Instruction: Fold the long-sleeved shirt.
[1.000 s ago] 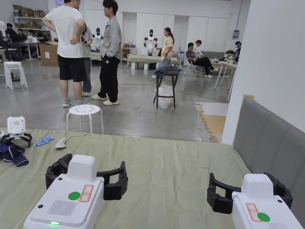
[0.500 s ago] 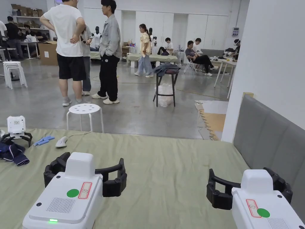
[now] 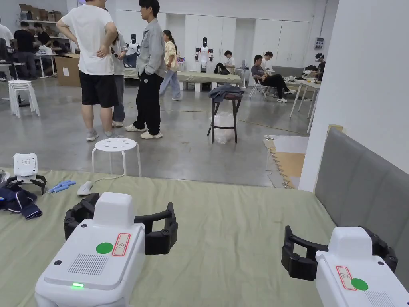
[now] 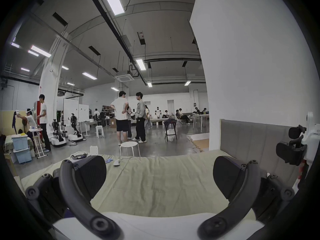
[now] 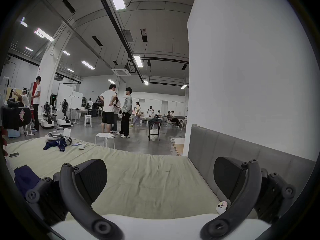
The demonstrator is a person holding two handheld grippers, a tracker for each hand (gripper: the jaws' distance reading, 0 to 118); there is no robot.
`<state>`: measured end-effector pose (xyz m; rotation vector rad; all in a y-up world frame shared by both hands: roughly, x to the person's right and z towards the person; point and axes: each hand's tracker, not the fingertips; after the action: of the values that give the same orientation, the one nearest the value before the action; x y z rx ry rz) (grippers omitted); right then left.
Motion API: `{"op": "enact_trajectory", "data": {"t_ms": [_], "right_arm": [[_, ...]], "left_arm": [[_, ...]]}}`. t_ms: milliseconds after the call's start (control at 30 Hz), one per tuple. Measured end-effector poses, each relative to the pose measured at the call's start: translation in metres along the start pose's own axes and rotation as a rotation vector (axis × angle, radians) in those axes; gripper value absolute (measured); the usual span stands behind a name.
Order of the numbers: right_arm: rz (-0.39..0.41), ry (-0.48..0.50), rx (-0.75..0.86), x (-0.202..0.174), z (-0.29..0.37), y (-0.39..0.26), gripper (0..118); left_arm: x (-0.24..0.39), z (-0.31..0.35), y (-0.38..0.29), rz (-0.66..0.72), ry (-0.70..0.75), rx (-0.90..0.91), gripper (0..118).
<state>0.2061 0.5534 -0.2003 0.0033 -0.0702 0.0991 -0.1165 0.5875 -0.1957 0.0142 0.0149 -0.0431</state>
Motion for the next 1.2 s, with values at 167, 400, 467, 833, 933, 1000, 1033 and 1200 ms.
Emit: {"op": "enact_trajectory", "data": {"t_ms": [167, 400, 467, 833, 933, 1000, 1033, 1200], "right_arm": [[0.016, -0.001, 0.005, 0.0, 0.001, 0.001, 118], [0.014, 0.004, 0.006, -0.001, 0.002, 0.003, 118], [0.018, 0.003, 0.006, -0.002, 0.002, 0.003, 118], [0.015, 0.01, -0.013, 0.0, 0.001, -0.002, 118], [0.017, 0.01, -0.015, 0.0, 0.002, -0.003, 118], [0.024, 0.009, -0.017, -0.002, 0.001, -0.005, 118], [0.024, 0.011, -0.019, -0.002, 0.001, -0.005, 118], [0.028, 0.016, -0.021, -0.004, 0.0, -0.007, 118]], "left_arm": [[-0.002, -0.001, -0.001, 0.029, 0.0, -0.02, 111], [-0.005, -0.004, -0.007, 0.028, 0.023, -0.045, 111], [-0.007, -0.008, -0.008, 0.034, 0.036, -0.068, 111], [-0.023, -0.018, -0.004, 0.196, 0.066, -0.159, 111], [-0.023, -0.016, -0.003, 0.176, 0.063, -0.16, 111], [-0.021, -0.014, -0.003, 0.17, 0.061, -0.159, 111], [-0.022, -0.014, -0.003, 0.177, 0.055, -0.162, 111], [-0.021, -0.011, -0.006, 0.157, 0.028, -0.168, 111]]}}
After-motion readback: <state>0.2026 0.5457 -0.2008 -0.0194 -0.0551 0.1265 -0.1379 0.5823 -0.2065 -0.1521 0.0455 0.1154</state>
